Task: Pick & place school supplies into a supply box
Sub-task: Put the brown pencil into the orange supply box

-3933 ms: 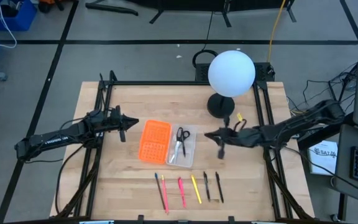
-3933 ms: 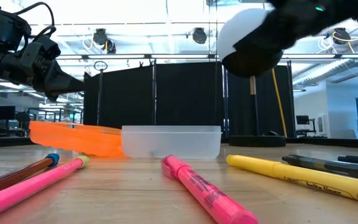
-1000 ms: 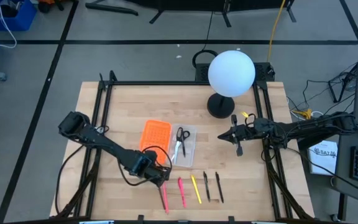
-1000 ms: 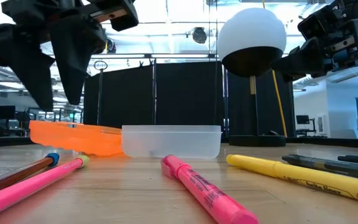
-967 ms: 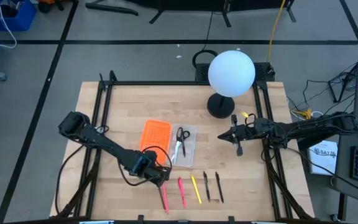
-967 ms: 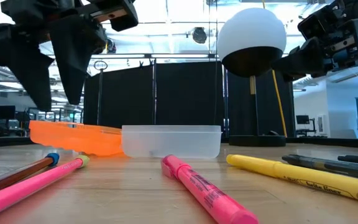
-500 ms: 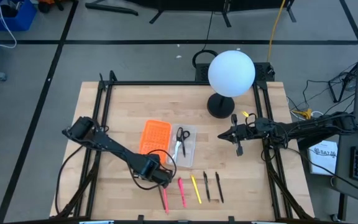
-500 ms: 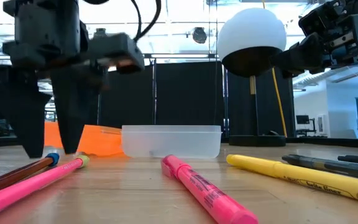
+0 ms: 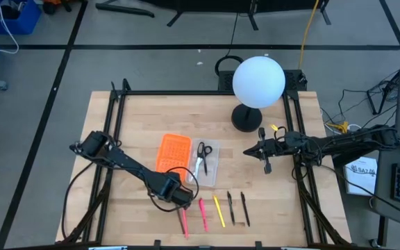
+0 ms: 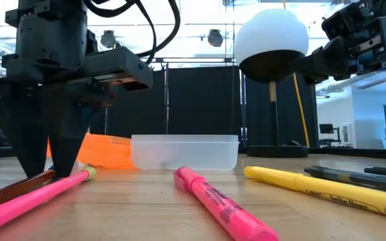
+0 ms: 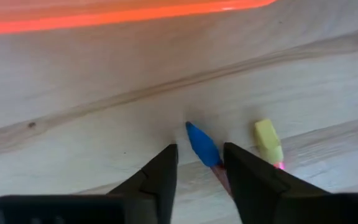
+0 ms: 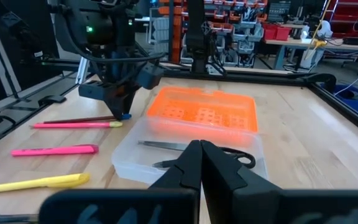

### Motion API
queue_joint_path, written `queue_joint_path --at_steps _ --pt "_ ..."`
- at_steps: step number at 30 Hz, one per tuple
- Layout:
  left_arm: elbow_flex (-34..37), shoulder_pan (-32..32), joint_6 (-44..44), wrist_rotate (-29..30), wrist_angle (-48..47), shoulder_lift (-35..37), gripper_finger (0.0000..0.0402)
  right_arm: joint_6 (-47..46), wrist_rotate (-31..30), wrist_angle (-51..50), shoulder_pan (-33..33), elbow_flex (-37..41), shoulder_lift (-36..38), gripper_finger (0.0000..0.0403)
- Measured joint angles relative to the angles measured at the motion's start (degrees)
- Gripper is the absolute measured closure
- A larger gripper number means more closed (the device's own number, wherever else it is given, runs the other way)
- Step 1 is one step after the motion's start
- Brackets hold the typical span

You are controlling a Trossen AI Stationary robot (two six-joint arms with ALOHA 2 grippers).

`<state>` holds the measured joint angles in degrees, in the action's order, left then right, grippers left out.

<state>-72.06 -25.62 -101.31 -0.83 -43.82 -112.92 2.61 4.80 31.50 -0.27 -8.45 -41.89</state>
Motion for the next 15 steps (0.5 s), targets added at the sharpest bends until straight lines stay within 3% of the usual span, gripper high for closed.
queue_joint_path --at_steps 9,15 --pt "0.19 -0.02 3.94 1.89 0.05 -0.14 0.0364 0.00 0.00 -0.24 0.00 0.00 0.00 0.0403" --pt "0.35 -0.33 4.25 3.20 0.33 1.56 0.0372 0.00 0.00 -1.25 -0.01 0.00 0.00 0.0403"
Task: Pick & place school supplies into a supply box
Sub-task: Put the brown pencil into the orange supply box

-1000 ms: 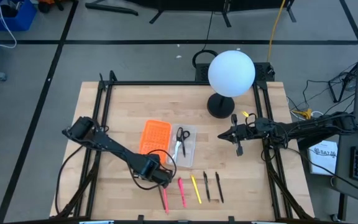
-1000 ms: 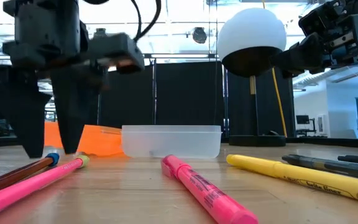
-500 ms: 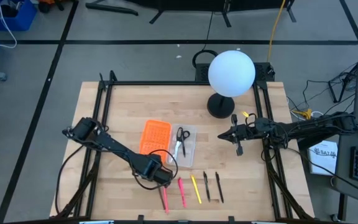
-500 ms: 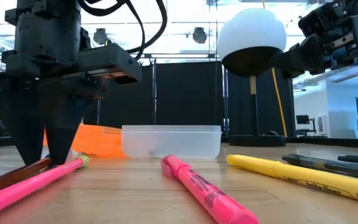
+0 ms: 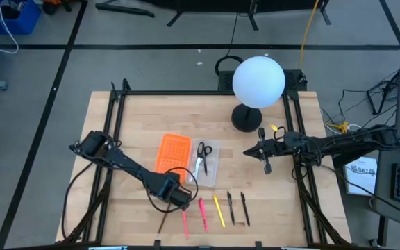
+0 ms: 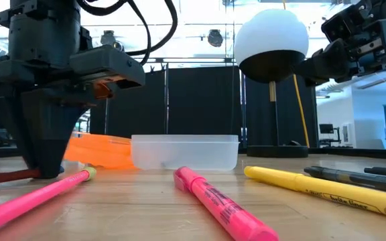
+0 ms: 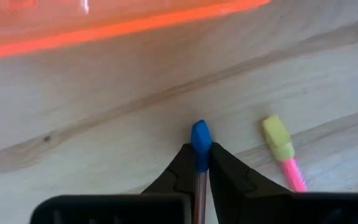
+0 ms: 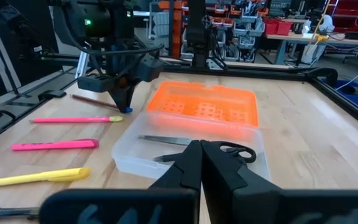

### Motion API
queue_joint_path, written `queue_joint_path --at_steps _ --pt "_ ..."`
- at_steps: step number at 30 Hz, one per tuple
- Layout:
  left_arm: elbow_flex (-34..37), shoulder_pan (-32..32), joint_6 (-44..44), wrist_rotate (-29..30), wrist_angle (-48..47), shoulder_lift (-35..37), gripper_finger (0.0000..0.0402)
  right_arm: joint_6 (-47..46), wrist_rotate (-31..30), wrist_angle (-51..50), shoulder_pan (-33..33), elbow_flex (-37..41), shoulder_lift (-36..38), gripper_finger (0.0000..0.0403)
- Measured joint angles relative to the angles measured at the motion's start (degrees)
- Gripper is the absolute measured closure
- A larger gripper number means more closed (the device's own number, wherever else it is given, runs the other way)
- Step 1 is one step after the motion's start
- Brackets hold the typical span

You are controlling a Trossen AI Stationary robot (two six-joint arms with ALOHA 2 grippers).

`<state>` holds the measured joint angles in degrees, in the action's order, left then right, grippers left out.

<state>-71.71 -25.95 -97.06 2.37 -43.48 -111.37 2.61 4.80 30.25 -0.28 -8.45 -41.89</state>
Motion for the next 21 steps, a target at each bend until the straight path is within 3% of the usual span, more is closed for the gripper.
queue_joint_path --at_steps 2,9,12,15,21 --pt "0.21 -0.06 -0.06 3.23 0.15 1.32 0.0368 0.00 0.00 -0.16 0.00 0.00 -0.02 0.0403" --pt "0.04 -0.22 -1.03 4.16 3.33 9.95 0.0379 -0.61 0.00 -0.35 0.01 0.00 0.00 0.0403" --pt "-1.35 1.64 -0.06 7.82 3.22 14.37 0.0375 -0.67 0.00 -0.36 -0.01 0.00 0.00 0.0403" --pt "-2.97 4.87 4.91 9.28 3.13 17.20 0.0371 -1.95 0.00 -0.41 0.01 0.00 0.00 0.0403" --pt "-8.61 14.09 19.58 5.17 3.40 16.55 0.0379 -3.45 0.00 -0.56 0.01 0.00 0.00 0.0403"
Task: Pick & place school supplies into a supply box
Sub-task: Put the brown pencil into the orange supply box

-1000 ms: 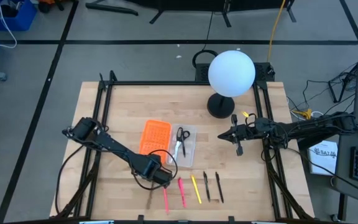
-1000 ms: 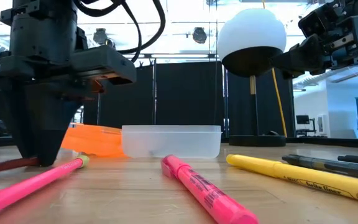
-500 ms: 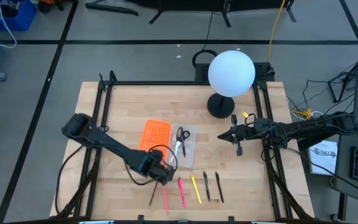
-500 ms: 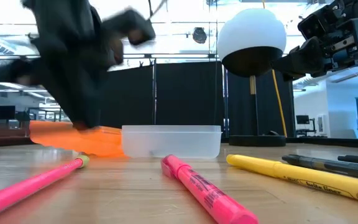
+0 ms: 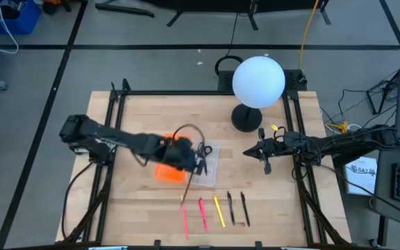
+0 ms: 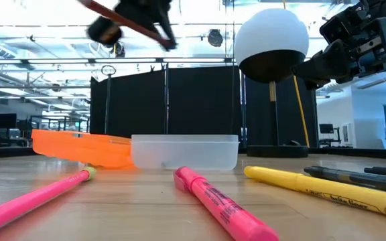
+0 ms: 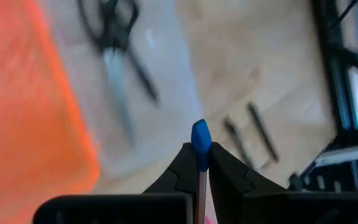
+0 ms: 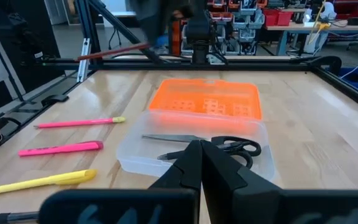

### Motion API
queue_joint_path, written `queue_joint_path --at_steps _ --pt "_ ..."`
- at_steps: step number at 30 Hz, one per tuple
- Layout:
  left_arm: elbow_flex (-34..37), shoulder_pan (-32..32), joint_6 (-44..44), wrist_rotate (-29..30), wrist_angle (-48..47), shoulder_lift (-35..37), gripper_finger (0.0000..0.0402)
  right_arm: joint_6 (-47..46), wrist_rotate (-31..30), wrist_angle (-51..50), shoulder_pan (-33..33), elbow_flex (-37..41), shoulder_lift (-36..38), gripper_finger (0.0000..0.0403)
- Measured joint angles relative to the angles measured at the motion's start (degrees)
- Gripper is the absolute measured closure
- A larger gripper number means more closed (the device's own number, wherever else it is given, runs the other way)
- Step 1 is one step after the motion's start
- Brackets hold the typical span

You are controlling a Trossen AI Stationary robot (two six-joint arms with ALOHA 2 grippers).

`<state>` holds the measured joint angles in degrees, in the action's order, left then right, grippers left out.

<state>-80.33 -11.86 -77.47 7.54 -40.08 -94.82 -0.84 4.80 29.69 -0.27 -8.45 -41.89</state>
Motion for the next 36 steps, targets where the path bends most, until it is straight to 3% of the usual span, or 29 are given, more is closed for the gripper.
queue_joint_path --at_steps 4,12,17,36 --pt "-3.23 5.15 6.28 -0.20 -1.24 -2.75 0.0379 0.02 0.00 -0.13 0.00 0.00 0.00 0.0403" --pt "-4.64 13.31 10.83 -0.56 -4.87 -10.10 0.0379 0.69 -0.07 -2.34 0.00 0.00 -0.02 0.0403" --pt "-4.64 16.91 12.53 -0.74 -2.47 -13.24 0.0378 1.07 -0.09 -2.10 0.00 0.00 -0.02 0.0403" --pt "-4.64 18.37 11.90 -2.61 -1.59 -20.70 0.0378 1.97 -0.17 -0.76 0.00 0.00 0.00 0.0403"
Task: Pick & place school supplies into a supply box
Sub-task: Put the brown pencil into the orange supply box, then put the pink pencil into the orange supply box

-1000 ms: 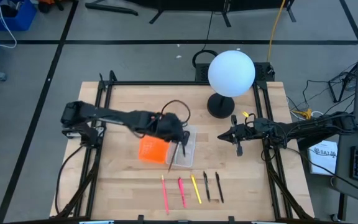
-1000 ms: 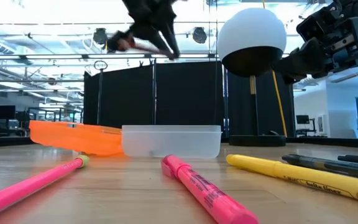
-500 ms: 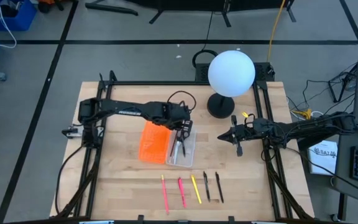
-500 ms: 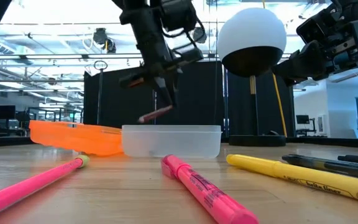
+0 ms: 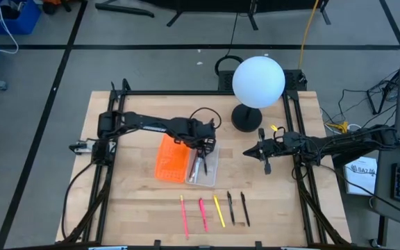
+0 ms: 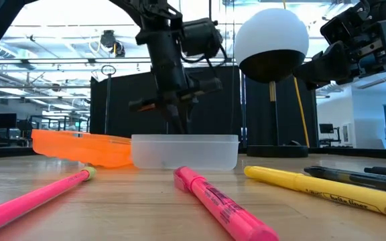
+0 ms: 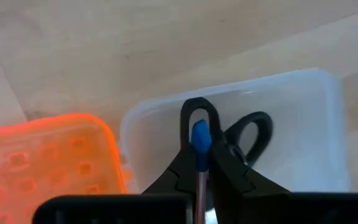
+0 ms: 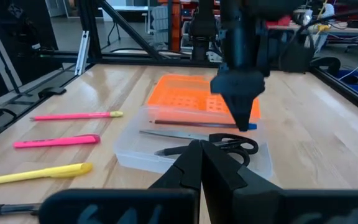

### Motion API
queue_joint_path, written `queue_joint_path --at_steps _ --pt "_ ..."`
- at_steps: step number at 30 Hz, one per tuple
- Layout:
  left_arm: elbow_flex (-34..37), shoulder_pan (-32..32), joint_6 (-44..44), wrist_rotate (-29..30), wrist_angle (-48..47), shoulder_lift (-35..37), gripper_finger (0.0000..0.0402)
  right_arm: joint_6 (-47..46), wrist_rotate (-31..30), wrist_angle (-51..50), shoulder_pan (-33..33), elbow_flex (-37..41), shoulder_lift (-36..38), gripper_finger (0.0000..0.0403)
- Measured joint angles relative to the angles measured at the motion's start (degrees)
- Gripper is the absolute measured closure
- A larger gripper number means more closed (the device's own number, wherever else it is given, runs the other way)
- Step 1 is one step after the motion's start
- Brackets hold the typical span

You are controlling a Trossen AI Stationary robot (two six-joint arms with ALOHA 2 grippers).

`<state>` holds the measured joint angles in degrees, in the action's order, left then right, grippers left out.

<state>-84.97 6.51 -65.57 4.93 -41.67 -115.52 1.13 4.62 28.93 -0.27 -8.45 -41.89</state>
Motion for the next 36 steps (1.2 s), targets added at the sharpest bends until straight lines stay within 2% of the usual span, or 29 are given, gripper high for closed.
queue_joint_path --at_steps 12,26,36 --pt "0.00 0.24 -0.91 0.06 0.78 -2.08 0.0364 0.00 -0.02 -0.02 0.00 0.00 0.00 0.0403" --pt "0.00 0.25 1.56 0.30 2.82 -1.85 0.0271 -0.02 0.00 -0.44 -0.01 0.00 0.00 0.0403" --pt "0.00 0.46 1.86 1.83 0.02 2.71 0.0259 -0.02 0.00 -0.59 0.00 0.00 -0.02 0.0403"
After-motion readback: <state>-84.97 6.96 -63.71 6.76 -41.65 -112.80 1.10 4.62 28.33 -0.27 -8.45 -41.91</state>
